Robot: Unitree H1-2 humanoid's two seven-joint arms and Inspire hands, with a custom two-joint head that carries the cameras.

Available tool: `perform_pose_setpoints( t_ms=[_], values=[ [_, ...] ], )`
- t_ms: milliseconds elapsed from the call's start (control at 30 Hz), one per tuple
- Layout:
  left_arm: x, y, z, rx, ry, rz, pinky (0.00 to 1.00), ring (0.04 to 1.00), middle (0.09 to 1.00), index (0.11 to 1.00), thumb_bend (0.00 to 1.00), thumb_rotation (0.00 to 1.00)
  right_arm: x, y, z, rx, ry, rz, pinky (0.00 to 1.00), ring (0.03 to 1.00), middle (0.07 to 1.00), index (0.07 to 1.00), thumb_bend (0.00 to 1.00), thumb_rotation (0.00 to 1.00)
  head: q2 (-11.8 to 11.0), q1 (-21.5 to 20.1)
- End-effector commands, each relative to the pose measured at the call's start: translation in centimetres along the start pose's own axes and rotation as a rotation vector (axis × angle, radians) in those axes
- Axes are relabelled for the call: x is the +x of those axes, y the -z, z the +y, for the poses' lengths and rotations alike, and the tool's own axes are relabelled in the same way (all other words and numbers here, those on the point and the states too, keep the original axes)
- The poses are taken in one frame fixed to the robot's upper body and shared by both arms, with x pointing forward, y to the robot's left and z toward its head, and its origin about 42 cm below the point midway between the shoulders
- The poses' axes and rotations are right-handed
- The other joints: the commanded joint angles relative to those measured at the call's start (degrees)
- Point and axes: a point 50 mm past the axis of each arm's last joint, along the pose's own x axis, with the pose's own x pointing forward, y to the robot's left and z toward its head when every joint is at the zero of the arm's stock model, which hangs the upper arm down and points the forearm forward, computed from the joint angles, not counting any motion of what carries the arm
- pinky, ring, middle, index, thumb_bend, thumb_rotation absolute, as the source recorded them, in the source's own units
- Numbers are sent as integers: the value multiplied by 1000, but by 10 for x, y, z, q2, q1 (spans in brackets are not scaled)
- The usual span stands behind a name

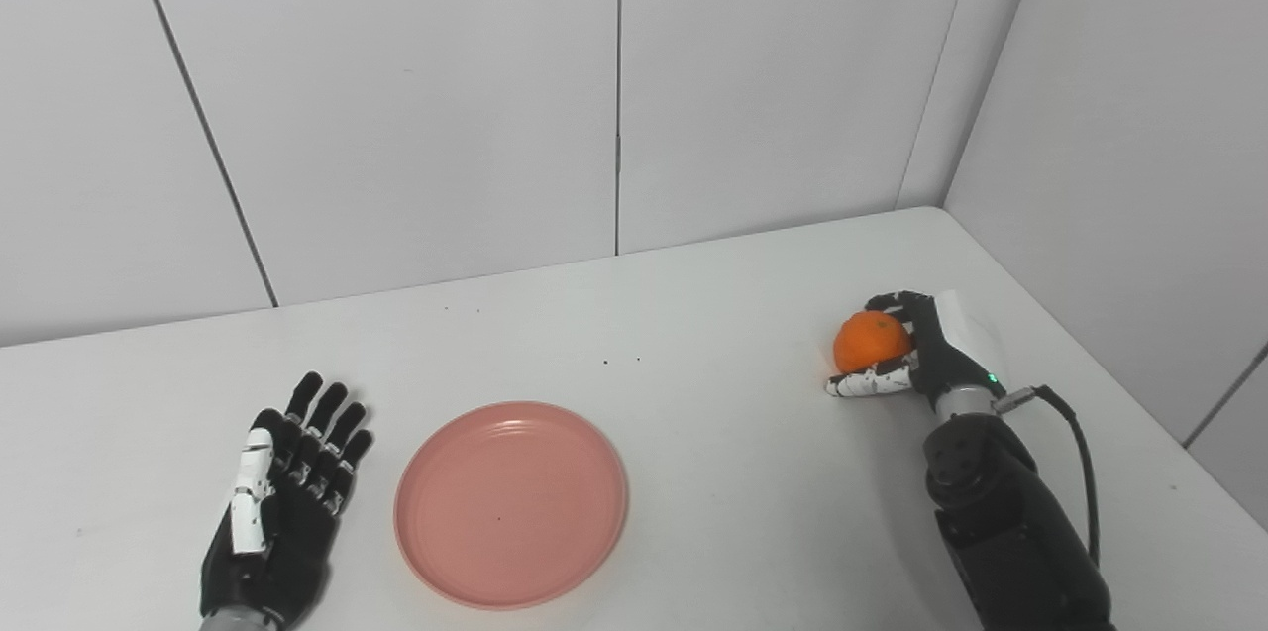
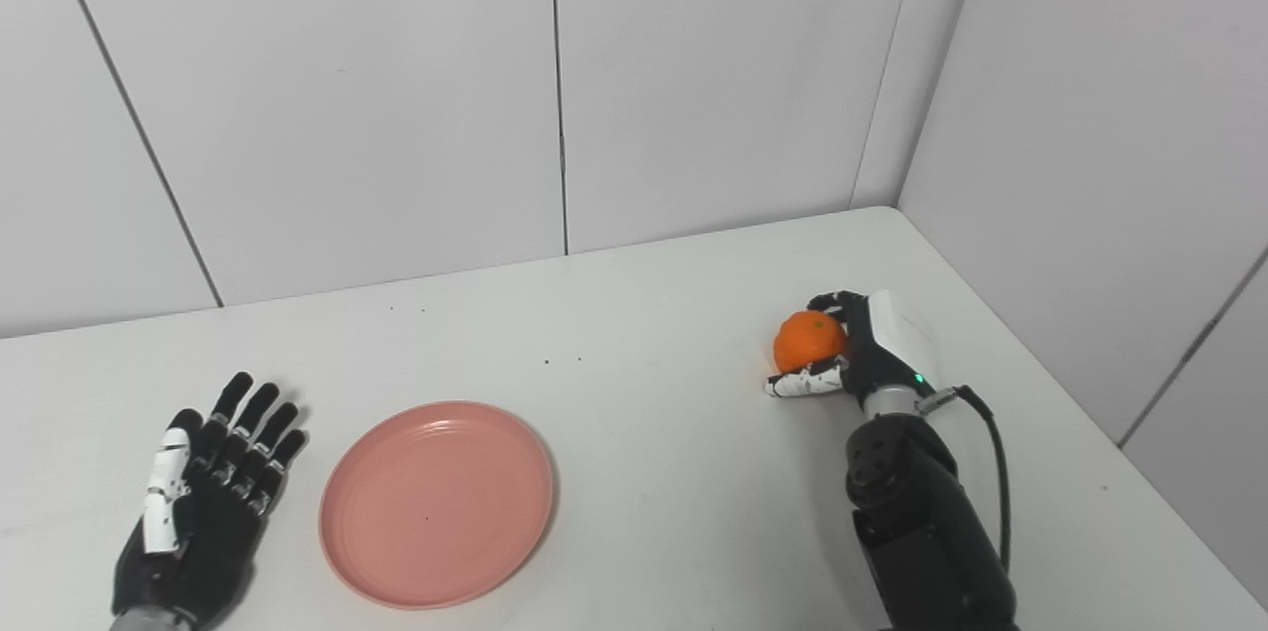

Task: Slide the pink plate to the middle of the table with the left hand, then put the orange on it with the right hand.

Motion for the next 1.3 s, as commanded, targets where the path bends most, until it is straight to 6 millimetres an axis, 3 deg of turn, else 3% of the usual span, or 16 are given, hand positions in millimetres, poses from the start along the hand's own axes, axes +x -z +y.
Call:
perform_pose_setpoints(
  t_ms=[0,33,67,167,533,867,1033,1267],
  values=[
    [-13,22,12,-19,-54,116,1000,988,992,985,299,1000,8,-9,-12,-23,11,-24,439,498,557,568,776,147,0,2],
    [-12,22,12,-19,-53,116,1000,987,992,984,300,1000,8,-9,-11,-26,6,-24,417,470,527,519,626,147,0,2],
    [-12,22,12,-17,-52,115,1000,987,992,984,300,1000,8,-9,-11,-29,1,-25,410,460,517,503,576,147,0,3],
    [-12,22,12,-15,-50,112,1000,985,990,982,301,1000,6,-10,-11,-34,3,-34,373,421,479,486,523,143,1,4],
    [-12,22,11,-10,-60,115,1000,976,983,974,306,1000,-6,-33,-34,20,105,-105,340,416,492,486,519,135,3,9],
    [-11,24,7,-14,-63,116,996,972,977,966,313,1000,-35,-86,-65,63,204,-288,360,442,506,486,517,136,4,25],
    [-11,26,4,-12,-67,114,989,965,968,956,312,1000,-49,-109,-67,89,202,-362,365,446,493,486,515,135,6,36],
    [-12,27,-1,0,-65,108,980,957,958,947,324,1000,-67,-143,-56,120,155,-471,345,426,474,486,518,136,13,66]
  ],
)
